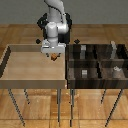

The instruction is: Place the loaf of bread into the appropriate compartment.

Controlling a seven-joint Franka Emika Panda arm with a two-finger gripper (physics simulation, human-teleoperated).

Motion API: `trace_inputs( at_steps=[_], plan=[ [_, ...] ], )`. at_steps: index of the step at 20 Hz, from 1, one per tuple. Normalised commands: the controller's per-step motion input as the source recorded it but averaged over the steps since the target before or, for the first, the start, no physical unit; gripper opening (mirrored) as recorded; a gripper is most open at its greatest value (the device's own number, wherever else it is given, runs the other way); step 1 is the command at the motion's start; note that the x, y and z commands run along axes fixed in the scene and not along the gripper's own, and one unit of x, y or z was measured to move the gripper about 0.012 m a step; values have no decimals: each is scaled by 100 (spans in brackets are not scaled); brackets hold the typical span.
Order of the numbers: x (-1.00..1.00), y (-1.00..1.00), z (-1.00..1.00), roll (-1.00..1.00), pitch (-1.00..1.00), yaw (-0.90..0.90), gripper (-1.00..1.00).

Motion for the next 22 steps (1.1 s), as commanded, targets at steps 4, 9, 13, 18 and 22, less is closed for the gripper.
trace_inputs(
  at_steps=[4,9,13,18,22],
  plan=[
    [0,0,0,0,0,0,100],
    [0,0,0,0,0,0,100],
    [0,0,0,0,0,0,100],
    [0,0,-60,0,0,0,100],
    [0,0,-25,0,0,0,100]
  ],
)
